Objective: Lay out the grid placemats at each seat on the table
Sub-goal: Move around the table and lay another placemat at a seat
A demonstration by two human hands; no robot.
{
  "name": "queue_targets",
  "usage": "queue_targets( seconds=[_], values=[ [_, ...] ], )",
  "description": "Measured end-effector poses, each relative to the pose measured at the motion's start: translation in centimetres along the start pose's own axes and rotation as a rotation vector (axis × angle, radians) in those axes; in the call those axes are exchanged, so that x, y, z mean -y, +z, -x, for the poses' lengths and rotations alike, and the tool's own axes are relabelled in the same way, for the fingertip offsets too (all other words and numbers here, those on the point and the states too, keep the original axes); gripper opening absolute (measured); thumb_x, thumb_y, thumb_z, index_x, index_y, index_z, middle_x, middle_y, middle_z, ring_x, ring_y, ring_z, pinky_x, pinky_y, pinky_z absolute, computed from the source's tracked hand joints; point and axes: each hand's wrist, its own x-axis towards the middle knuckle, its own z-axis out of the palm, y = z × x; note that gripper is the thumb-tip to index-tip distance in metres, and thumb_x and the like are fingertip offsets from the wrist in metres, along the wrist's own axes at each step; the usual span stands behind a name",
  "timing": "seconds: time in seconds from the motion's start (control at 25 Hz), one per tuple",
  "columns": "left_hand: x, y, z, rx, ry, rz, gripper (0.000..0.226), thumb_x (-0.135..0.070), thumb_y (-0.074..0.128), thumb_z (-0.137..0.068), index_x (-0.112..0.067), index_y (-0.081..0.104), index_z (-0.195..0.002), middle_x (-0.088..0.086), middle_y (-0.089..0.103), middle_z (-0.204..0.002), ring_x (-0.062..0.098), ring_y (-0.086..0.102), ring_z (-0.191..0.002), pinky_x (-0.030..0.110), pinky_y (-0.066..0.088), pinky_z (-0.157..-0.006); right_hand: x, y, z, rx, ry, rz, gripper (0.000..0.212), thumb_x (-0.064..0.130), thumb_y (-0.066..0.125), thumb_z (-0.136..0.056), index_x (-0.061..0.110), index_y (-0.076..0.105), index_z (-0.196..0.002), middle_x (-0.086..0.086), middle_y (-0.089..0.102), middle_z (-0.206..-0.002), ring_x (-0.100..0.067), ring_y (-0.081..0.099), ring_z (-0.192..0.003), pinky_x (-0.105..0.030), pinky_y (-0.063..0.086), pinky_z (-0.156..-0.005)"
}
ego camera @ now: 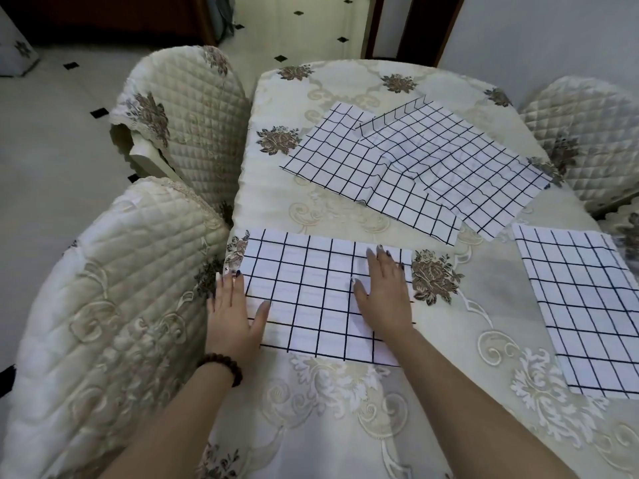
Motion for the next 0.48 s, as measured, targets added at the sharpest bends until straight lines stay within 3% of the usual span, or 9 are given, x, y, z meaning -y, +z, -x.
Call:
queue_targets(
  seconds=[0.08,0.16,0.32,0.4,0.48],
  values=[
    [-0.4,-1.0,0.9,-0.082,-0.071,0.211,0.062,-0.033,0.047,-0.093,-0.003,0.03,-0.145,0.013,0.023,-0.156,0.023,0.015,-0.145,0.031,0.012,-0.116,1.5,-0.9,-5.0,0.027,-0.074,-0.05,0.048,0.027,0.052,-0.093,0.009,0.045,-0.137,-0.012,0.042,-0.143,-0.031,0.035,-0.131,-0.039,0.03,-0.108],
    [-0.7,-1.5,2.1,-0.091,-0.097,0.298,0.051,-0.015,0.053,-0.091,-0.003,0.04,-0.139,0.012,0.037,-0.148,0.023,0.033,-0.137,0.028,0.025,-0.111,3.3,-1.1,-9.7,0.163,-0.116,0.023,0.039,0.028,0.058,-0.089,0.012,0.056,-0.125,-0.011,0.05,-0.129,-0.032,0.042,-0.121,-0.041,0.038,-0.099],
    [-0.7,-2.4,4.0,-0.082,-0.082,0.318,0.042,-0.009,0.054,-0.09,-0.007,0.049,-0.132,0.006,0.047,-0.138,0.016,0.049,-0.115,0.002,0.029,-0.092,5.2,-0.8,-14.8,0.486,-0.093,0.106,0.034,0.032,0.07,-0.08,0.013,0.063,-0.106,-0.009,0.063,-0.111,-0.027,0.057,-0.104,-0.041,0.048,-0.092],
    [-0.5,-2.8,4.6,-0.099,-0.126,0.352,0.041,-0.009,0.055,-0.09,-0.008,0.051,-0.13,0.006,0.049,-0.135,0.026,0.056,-0.107,0.013,0.04,-0.091,5.5,-0.8,-15.5,0.554,-0.12,0.134,0.026,0.027,0.072,-0.079,0.006,0.067,-0.095,-0.01,0.069,-0.097,-0.024,0.06,-0.089,-0.034,0.049,-0.078],
    [0.2,-2.9,4.7,-0.109,-0.173,0.368,0.04,-0.01,0.057,-0.089,-0.009,0.052,-0.128,0.006,0.052,-0.132,0.028,0.055,-0.114,0.032,0.044,-0.096,5.5,-1.1,-15.3,0.587,-0.143,0.161,0.018,0.024,0.071,-0.081,0.008,0.064,-0.081,-0.005,0.062,-0.083,-0.021,0.053,-0.081,-0.026,0.042,-0.067]
  ],
)
